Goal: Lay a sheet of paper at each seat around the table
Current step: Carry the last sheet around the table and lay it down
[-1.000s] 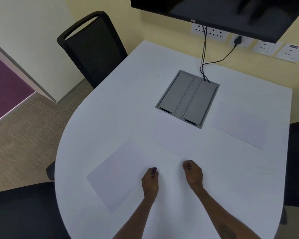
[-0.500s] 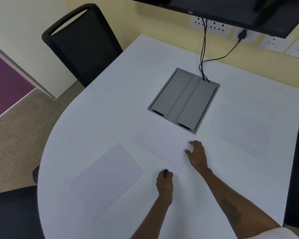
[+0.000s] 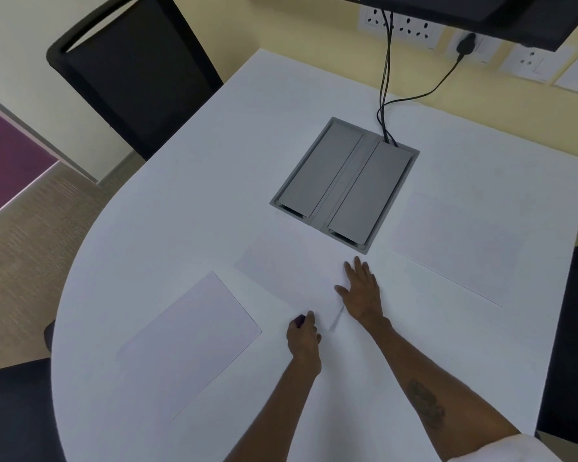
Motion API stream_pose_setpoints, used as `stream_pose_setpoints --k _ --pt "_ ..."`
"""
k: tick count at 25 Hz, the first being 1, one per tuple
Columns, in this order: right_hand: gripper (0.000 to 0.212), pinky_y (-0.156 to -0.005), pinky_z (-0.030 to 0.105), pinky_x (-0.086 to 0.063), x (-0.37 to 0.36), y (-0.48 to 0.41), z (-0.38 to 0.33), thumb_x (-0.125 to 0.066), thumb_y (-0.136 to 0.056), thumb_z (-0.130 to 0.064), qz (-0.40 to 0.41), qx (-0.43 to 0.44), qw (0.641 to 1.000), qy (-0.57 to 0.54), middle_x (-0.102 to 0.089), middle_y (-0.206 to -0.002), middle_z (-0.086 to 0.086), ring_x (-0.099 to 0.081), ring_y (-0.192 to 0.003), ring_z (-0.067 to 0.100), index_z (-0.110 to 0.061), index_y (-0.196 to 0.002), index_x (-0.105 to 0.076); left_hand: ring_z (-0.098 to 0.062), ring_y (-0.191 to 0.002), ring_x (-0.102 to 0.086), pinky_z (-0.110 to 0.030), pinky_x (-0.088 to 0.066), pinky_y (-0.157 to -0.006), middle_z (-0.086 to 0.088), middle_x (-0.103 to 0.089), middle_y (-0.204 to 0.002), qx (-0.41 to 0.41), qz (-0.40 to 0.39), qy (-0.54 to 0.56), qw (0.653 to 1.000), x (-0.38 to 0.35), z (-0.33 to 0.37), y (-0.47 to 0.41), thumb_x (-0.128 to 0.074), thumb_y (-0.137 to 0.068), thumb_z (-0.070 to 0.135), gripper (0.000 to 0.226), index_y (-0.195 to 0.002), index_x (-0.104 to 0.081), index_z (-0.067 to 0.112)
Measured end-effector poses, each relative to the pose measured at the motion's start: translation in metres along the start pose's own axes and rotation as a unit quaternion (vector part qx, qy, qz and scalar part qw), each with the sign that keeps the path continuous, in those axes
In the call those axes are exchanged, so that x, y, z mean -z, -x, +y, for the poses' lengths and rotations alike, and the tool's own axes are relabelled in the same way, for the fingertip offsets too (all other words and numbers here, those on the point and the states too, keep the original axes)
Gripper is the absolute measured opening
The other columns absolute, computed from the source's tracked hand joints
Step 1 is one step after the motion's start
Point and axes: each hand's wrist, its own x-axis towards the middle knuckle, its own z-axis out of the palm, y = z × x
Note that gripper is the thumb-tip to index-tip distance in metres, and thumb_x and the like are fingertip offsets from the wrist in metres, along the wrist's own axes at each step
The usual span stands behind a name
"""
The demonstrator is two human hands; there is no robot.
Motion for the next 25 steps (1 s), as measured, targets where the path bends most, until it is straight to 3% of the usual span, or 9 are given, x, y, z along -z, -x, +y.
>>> stream_pose_setpoints --k 3,7,12,16,19,21,25 --pt "0.067 -0.128 0.040 -0.006 -0.003 0.007 -0.001 -0.044 -0.102 -0.038 0.016 -0.013 1.000 -0.002 -0.001 -0.168 0.005 0.000 -0.156 0.023 -0.016 -0.158 -0.015 -0.019 -0.075 -0.058 -0.030 -0.053 -0.076 -0.005 -0.061 -0.085 -0.041 0.024 -0.045 0.998 0.001 0.002 0.000 -0.064 -0.095 0.023 0.013 -0.094 -0.061 0.009" --pt "0.061 -0.124 0.041 -0.015 -0.004 0.019 -0.003 -0.045 -0.102 -0.038 0.042 -0.042 0.996 -0.061 -0.017 -0.166 0.004 -0.014 -0.154 0.024 -0.016 -0.156 -0.026 -0.021 -0.076 -0.062 -0.041 -0.061 -0.084 -0.003 -0.065 -0.088 -0.088 0.046 -0.110 0.989 0.009 0.010 0.002 -0.061 -0.093 0.013 0.006 -0.088 -0.061 0.017" --pt "0.049 -0.117 0.042 -0.030 0.006 0.027 -0.002 -0.050 -0.102 -0.024 0.100 -0.063 0.980 -0.162 -0.045 -0.152 0.013 -0.038 -0.140 0.032 -0.007 -0.148 -0.042 -0.027 -0.078 -0.055 -0.050 -0.057 -0.085 -0.016 -0.064 -0.089 -0.131 0.043 -0.182 0.974 0.036 0.013 0.003 -0.055 -0.092 0.013 0.014 -0.100 -0.061 0.004" --pt "0.036 -0.105 0.038 -0.045 0.012 0.038 -0.004 -0.060 -0.097 -0.011 0.098 -0.098 0.933 -0.332 -0.063 -0.134 0.017 -0.060 -0.120 0.031 0.000 -0.131 -0.060 -0.032 -0.092 -0.059 -0.040 -0.053 -0.084 -0.018 -0.064 -0.100 -0.165 0.022 -0.207 0.964 0.065 0.013 0.013 -0.056 -0.096 0.015 0.019 -0.111 -0.060 0.005" --pt "0.029 -0.083 0.032 -0.046 0.012 0.055 -0.008 -0.065 -0.090 -0.002 0.083 -0.114 0.900 -0.411 -0.071 -0.111 0.016 -0.061 -0.091 0.024 0.002 -0.118 -0.069 -0.041 -0.111 -0.061 -0.047 -0.052 -0.096 -0.024 -0.066 -0.116 -0.169 0.026 -0.209 0.963 0.086 0.013 0.023 -0.060 -0.095 0.017 0.033 -0.124 -0.059 0.003" --pt "0.030 -0.081 0.032 -0.046 0.011 0.068 -0.012 -0.067 -0.088 -0.002 0.079 -0.124 0.881 -0.451 -0.070 -0.103 0.012 -0.060 -0.090 0.021 0.000 -0.118 -0.070 -0.040 -0.106 -0.065 -0.048 -0.054 -0.094 -0.019 -0.070 -0.111 -0.175 0.041 -0.196 0.964 0.098 0.016 0.030 -0.065 -0.092 0.019 0.031 -0.120 -0.064 0.006" --pt "0.034 -0.092 0.042 -0.052 -0.001 0.101 -0.030 -0.067 -0.089 -0.001 0.102 -0.135 0.840 -0.516 -0.070 -0.118 0.016 -0.064 -0.104 0.029 -0.001 -0.123 -0.068 -0.033 -0.100 -0.067 -0.049 -0.057 -0.092 -0.010 -0.074 -0.105 -0.180 0.061 -0.160 0.969 0.124 0.031 0.043 -0.069 -0.089 0.021 0.026 -0.111 -0.070 0.007"
